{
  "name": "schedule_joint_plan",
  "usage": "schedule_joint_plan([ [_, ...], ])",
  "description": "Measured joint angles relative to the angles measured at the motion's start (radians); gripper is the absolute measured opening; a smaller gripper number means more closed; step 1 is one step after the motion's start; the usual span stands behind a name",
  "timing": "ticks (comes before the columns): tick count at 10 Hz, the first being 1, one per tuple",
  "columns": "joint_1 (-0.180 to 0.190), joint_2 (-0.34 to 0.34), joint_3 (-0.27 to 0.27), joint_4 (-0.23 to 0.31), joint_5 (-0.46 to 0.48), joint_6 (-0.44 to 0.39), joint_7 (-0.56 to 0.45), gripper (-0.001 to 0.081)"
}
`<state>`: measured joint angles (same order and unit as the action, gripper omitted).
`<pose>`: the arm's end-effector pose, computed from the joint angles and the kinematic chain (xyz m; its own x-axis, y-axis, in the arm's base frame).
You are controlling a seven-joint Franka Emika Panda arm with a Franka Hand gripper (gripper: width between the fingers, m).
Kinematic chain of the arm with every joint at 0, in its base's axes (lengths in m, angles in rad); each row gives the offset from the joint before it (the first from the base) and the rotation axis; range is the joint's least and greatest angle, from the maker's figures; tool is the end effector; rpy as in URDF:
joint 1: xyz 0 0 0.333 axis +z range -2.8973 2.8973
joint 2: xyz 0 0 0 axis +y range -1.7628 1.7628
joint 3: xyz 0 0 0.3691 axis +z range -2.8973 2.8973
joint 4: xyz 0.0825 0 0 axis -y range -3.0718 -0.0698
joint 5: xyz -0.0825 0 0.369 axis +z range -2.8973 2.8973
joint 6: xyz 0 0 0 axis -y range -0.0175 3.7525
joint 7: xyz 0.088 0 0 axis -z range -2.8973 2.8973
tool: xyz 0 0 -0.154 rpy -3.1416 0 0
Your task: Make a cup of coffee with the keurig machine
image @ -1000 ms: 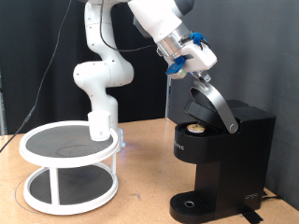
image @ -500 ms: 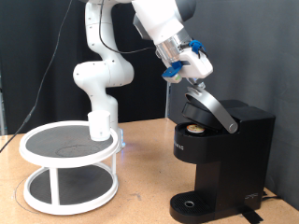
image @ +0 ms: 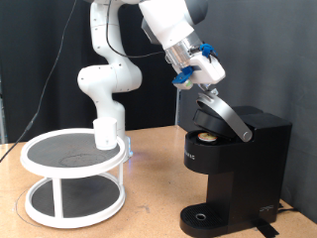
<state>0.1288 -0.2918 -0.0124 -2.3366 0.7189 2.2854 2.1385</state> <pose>0.4600 0.0923 0.4997 -0.6841 -0.4836 -0.5460 -0.6803 0.6930 0.2386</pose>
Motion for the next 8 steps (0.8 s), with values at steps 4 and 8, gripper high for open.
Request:
schedule_joint_plan([
  [4,-0.003,-0.009,-0.029,0.015,0.034,-0.048,-0.007,0.0],
  [8,-0.005,-0.016,-0.055,0.027,0.014,-0.083,-0.005,0.0],
])
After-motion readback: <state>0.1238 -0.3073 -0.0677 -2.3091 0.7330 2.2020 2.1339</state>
